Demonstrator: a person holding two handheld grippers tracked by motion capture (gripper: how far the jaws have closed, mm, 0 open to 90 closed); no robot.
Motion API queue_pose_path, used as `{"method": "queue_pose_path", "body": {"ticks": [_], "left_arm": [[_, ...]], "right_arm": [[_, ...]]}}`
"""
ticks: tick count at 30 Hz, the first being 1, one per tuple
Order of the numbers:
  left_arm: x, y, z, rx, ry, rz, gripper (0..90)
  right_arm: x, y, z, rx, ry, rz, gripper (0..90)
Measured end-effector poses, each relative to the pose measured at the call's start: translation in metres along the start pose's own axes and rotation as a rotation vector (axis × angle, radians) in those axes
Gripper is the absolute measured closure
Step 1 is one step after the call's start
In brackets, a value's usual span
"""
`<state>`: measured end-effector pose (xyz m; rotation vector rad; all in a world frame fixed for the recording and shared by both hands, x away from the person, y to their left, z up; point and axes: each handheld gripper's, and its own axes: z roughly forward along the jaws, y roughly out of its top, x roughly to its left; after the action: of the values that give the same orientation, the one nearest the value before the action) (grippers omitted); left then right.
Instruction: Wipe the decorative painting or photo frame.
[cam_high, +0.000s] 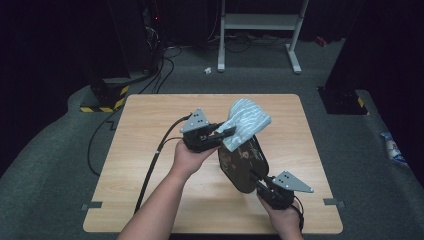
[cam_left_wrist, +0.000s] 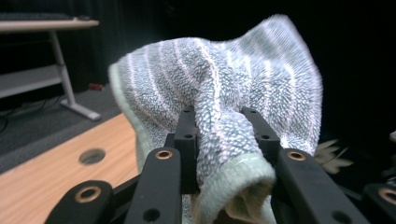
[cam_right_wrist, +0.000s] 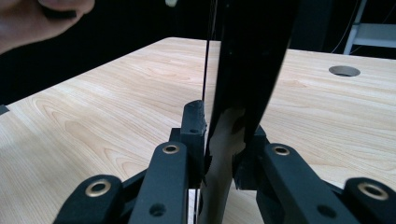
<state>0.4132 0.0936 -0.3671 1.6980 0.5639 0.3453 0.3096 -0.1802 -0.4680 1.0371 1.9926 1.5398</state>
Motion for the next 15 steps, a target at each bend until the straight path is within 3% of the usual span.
{"method": "queue_pose_path", "body": {"ticks": [10,15], "left_arm": [[0.020,-0.027,-0.004,0.074,0.049,-0.052,71.0],[0.027,-0.044,-0.004,0.111,0.052,-0.082,71.0]], "right_arm": [[0.000,0.000,0.000,0.000,0.003,0.005,77.4],[0.000,0.000,0.000,-0.001,0.003,0.001,77.3]]}}
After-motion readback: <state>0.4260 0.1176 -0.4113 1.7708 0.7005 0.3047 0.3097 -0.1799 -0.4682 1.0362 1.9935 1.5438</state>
